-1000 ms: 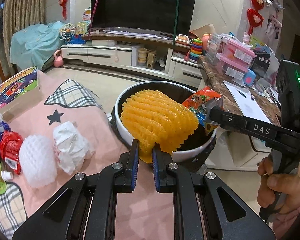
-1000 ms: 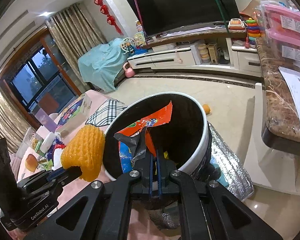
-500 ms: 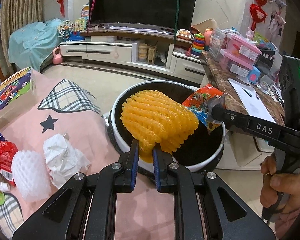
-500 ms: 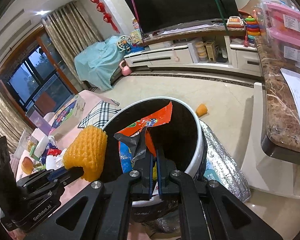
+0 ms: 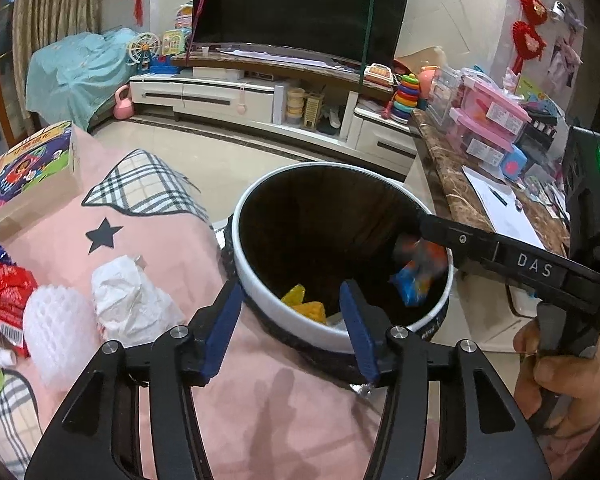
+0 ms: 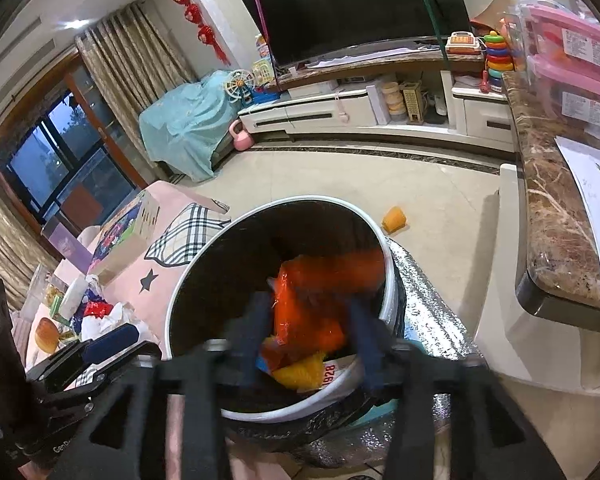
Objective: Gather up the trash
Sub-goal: 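Carry both items over the bin and open both tools to release them, then grasp the white foam net with the left tool while the right tool grasps the crumpled paper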
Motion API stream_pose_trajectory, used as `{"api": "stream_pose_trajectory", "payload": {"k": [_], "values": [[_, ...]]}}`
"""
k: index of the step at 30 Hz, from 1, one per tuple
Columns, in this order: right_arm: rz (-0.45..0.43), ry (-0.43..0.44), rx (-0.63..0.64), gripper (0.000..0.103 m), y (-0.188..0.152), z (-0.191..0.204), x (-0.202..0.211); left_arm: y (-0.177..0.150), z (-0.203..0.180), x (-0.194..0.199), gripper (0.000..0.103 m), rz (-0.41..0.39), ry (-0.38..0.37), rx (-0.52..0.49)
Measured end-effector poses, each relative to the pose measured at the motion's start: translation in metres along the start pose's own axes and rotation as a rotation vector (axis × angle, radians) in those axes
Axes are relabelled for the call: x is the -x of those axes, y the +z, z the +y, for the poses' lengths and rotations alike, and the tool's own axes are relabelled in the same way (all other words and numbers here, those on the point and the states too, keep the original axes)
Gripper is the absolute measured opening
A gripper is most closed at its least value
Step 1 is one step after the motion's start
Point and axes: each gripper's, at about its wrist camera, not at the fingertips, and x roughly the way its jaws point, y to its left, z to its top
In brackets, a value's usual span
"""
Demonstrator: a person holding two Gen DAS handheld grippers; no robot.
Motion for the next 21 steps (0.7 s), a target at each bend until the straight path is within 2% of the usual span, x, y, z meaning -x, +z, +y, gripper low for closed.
{"api": "stream_pose_trajectory", "payload": {"k": [2, 10, 15, 21], "values": [[-0.004, 0.001, -0.001, 0.053, -0.001, 0.000, 0.002, -0.005, 0.002, 0.004, 0.057, -0.002, 0.002, 0.010], [-0.020, 0.028, -0.009, 0.054, -0.011, 0.012, 0.009, -0.034, 0.016, 0.025, 0.058, -0.007, -0.002, 0.069], [-0.029, 0.052, 0.000, 0.062, -0.020, 0.026, 0.015, -0.050, 0.028, 0.042, 0.058, -0.017, 0.016, 0.098], [-0.024, 0.091, 0.020, 0.066, -0.035, 0.047, 0.019, -0.072, 0.053, 0.058, 0.058, -0.023, 0.045, 0.163]]}}
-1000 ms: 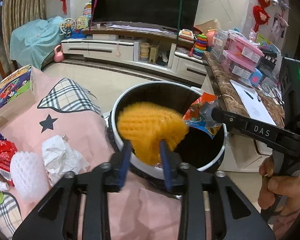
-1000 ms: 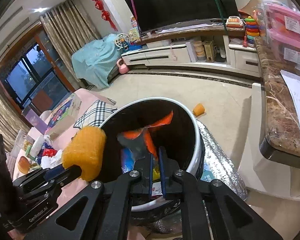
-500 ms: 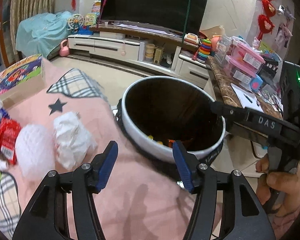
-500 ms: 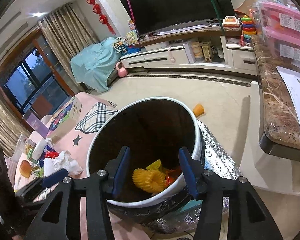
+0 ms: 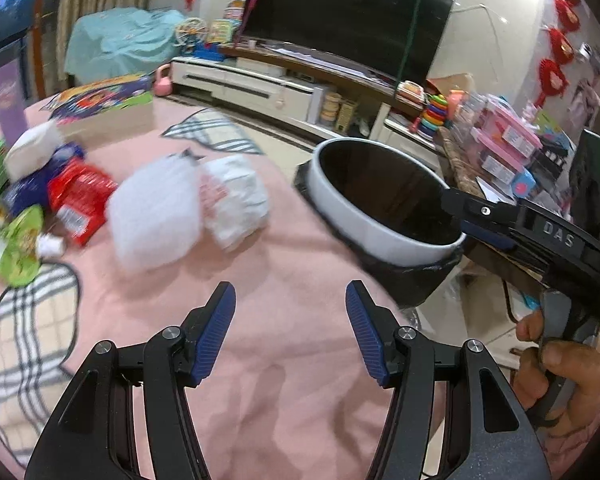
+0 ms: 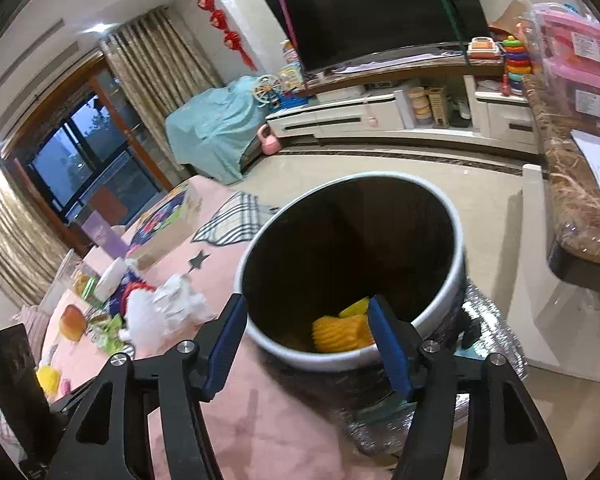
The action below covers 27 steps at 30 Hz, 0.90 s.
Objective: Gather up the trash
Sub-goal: 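Grasp the white foam net with the left tool while the right tool grasps the crumpled paper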
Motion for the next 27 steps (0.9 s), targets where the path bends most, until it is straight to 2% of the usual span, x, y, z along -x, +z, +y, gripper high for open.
{"api": "stream_pose_trajectory", "payload": {"k": [16, 27], "values": [[0.056, 0.086, 0.058, 0.067, -0.038, 0.055, -0.011, -0.032, 0.072, 0.030, 0.059, -0.016, 0.094, 0.133], [0.076, 0.129, 0.103, 0.067, -0.047, 0.080, -0.025, -0.025, 0.093, 0.025, 0.059, -0.019, 0.118, 0.145]]}}
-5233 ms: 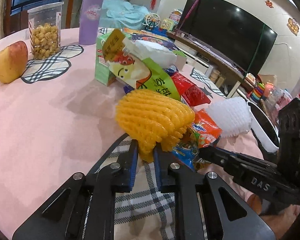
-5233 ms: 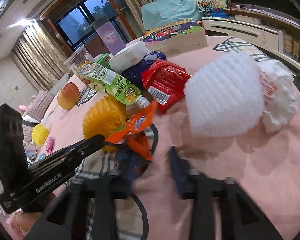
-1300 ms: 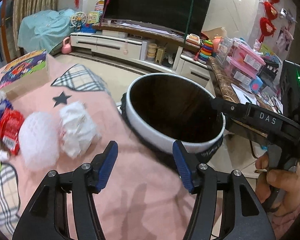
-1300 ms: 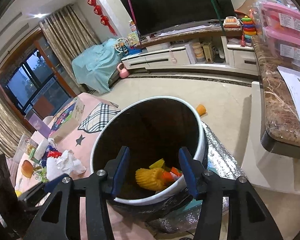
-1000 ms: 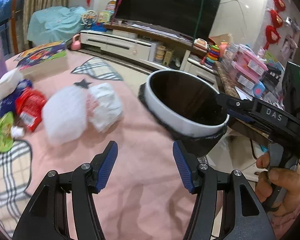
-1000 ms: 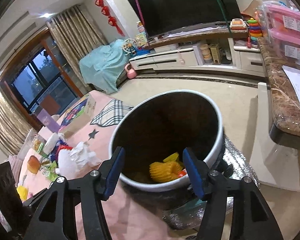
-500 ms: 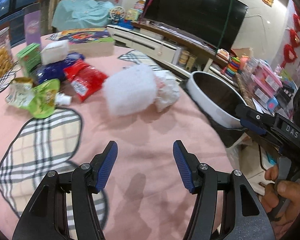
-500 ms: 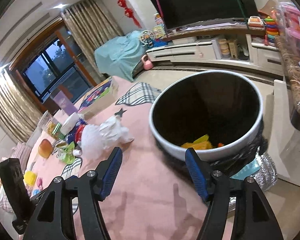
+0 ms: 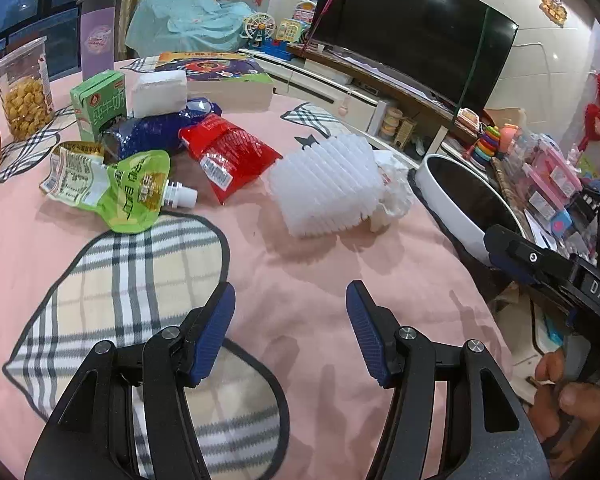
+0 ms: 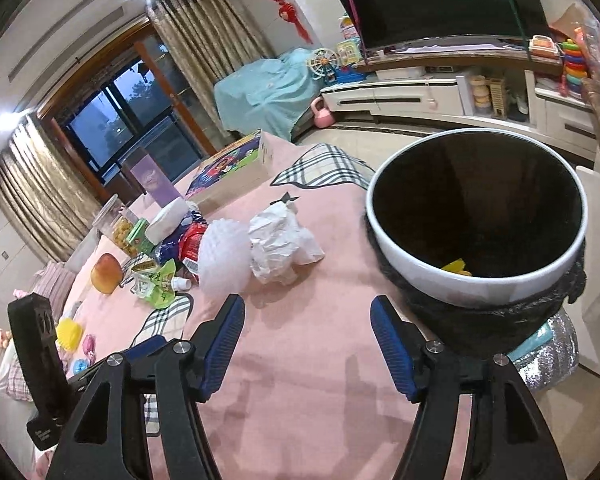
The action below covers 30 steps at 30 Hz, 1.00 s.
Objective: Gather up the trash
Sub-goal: 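Grasp the white foam net with the left tool while the right tool grasps the crumpled paper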
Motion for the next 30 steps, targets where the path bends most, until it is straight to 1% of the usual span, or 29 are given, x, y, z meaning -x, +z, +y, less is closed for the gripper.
{"api": "stream_pose_trajectory", "payload": {"k": [4, 8, 13, 18, 19, 20, 21, 22, 23, 25, 26, 27, 30], "values": [[0.008, 0.013, 0.011, 0.066, 0.003, 0.003, -0.007, 0.009, 0.002, -0.008, 0.059, -0.001, -0.001, 0.000], [0.023, 0.038, 0.010, 0.057, 0.007, 0.004, -0.018, 0.019, 0.001, -0.019, 0.058, 0.005, 0.004, -0.014], [0.034, 0.058, 0.004, 0.054, 0.016, 0.006, -0.032, 0.034, 0.003, -0.032, 0.058, 0.006, -0.006, -0.018], [0.045, 0.074, 0.017, 0.054, 0.026, 0.011, -0.049, 0.043, 0.002, -0.047, 0.057, 0.022, -0.018, -0.038], [0.049, 0.073, 0.021, 0.054, 0.027, 0.012, -0.054, 0.044, 0.002, -0.050, 0.051, 0.027, -0.025, -0.037], [0.054, 0.072, 0.023, 0.053, 0.028, 0.012, -0.058, 0.045, 0.003, -0.052, 0.041, 0.032, -0.033, -0.037], [0.063, 0.072, 0.022, 0.052, 0.029, 0.012, -0.064, 0.045, 0.002, -0.055, 0.036, 0.041, -0.045, -0.038], [0.073, 0.073, 0.019, 0.051, 0.030, 0.011, -0.069, 0.045, 0.002, -0.058, 0.024, 0.049, -0.057, -0.040], [0.083, 0.075, 0.016, 0.047, 0.030, 0.010, -0.073, 0.045, 0.001, -0.060, 0.016, 0.055, -0.067, -0.044], [0.105, 0.080, 0.017, 0.043, 0.028, 0.010, -0.082, 0.044, -0.001, -0.060, 0.013, 0.055, -0.078, -0.055], [0.109, 0.081, 0.020, 0.038, 0.027, 0.011, -0.083, 0.043, -0.002, -0.058, 0.013, 0.048, -0.080, -0.059], [0.114, 0.085, 0.024, 0.036, 0.026, 0.011, -0.084, 0.043, -0.002, -0.056, 0.012, 0.041, -0.080, -0.061], [0.108, 0.092, 0.036, 0.032, 0.023, 0.014, -0.080, 0.043, -0.002, -0.049, 0.011, 0.016, -0.079, -0.062]]}}
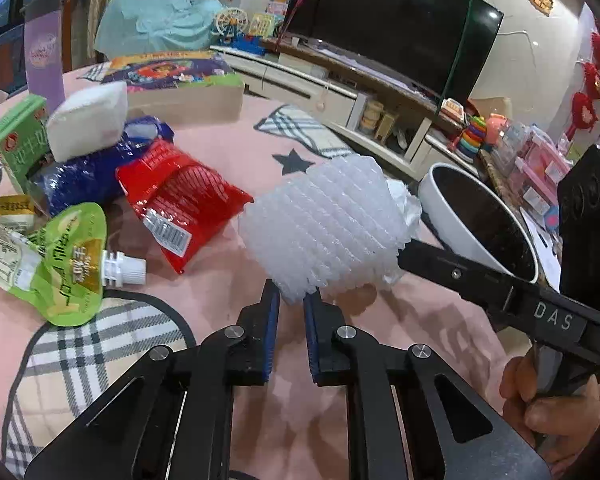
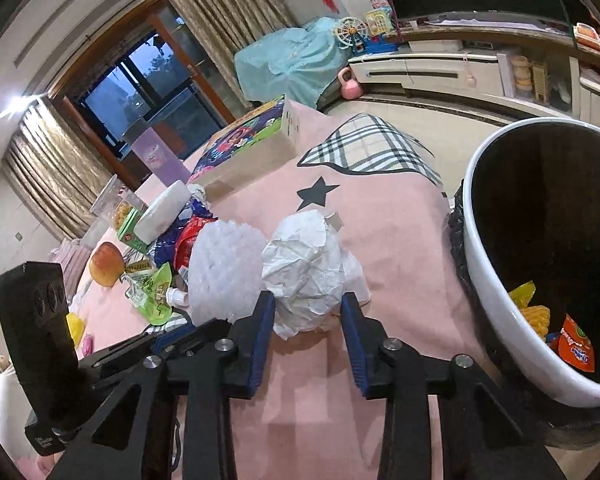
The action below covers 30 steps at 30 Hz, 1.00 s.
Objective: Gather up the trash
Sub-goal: 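Grasp the white foam net with the left tool while the right tool grasps the crumpled paper, then carry the white foam net and crumpled paper over the bin and lower them inside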
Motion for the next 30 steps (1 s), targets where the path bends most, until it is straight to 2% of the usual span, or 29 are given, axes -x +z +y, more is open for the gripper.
{"api": "stream_pose_trajectory", "payload": {"k": [11, 20, 30], "values": [[-0.042, 0.000, -0.018, 0.030, -0.007, -0.005, 0.034, -0.010, -0.012, 0.024, 0.011, -0.031, -0.007, -0.004], [-0.095, -0.022, -0.051, 0.030, -0.010, -0.015, 0.067, -0.006, -0.047, 0.034, 0.011, -0.048, -0.053, -0.054], [-0.155, -0.073, -0.094, 0.030, -0.014, -0.042, 0.102, -0.002, -0.090, 0.028, 0.011, -0.038, -0.094, -0.112]]}}
